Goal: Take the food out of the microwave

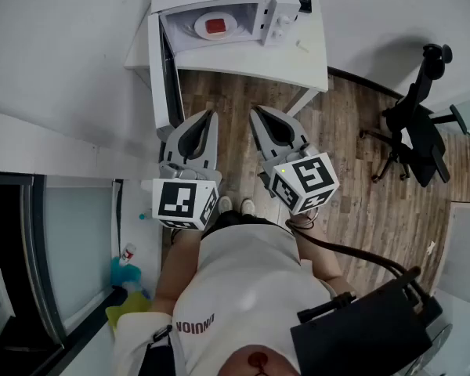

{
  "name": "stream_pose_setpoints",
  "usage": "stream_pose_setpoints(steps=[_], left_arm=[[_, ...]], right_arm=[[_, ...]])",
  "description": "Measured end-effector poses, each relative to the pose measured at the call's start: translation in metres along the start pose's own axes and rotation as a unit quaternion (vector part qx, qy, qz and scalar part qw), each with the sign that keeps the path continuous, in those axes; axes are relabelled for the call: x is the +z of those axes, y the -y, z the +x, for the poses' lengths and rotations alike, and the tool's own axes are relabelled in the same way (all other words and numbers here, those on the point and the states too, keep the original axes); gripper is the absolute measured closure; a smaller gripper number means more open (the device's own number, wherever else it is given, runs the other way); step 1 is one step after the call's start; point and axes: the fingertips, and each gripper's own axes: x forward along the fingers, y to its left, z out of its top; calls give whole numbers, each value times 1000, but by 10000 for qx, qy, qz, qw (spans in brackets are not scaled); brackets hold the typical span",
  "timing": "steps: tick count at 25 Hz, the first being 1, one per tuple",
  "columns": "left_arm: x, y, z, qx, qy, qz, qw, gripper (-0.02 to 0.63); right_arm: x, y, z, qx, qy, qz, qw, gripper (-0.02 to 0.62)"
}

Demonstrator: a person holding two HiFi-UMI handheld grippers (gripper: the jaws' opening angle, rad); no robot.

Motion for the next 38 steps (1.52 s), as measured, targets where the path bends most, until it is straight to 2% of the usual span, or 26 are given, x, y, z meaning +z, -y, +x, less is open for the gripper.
stream_pose_setpoints(steps=[12, 18, 27, 31, 38], left_arm=[[1, -2, 2, -85, -10, -68, 9999, 594], [-3, 0, 3, -283, -21, -100, 9995, 594], [-12, 15, 13, -640, -57, -158, 9978, 594], [-14, 13, 30, -591, -45, -161, 9981, 594], [-20, 4, 82, -292, -170, -167, 9993, 594]], right_arm=[[0, 1, 6, -47, -7, -29, 10000, 574], [8, -7, 9, -94, 62, -365, 9993, 574], [12, 4, 7, -302, 234, -232, 9990, 574], [15, 21, 16, -282, 280, -233, 9989, 574], [25, 63, 50, 62, 231, -238, 9994, 574]])
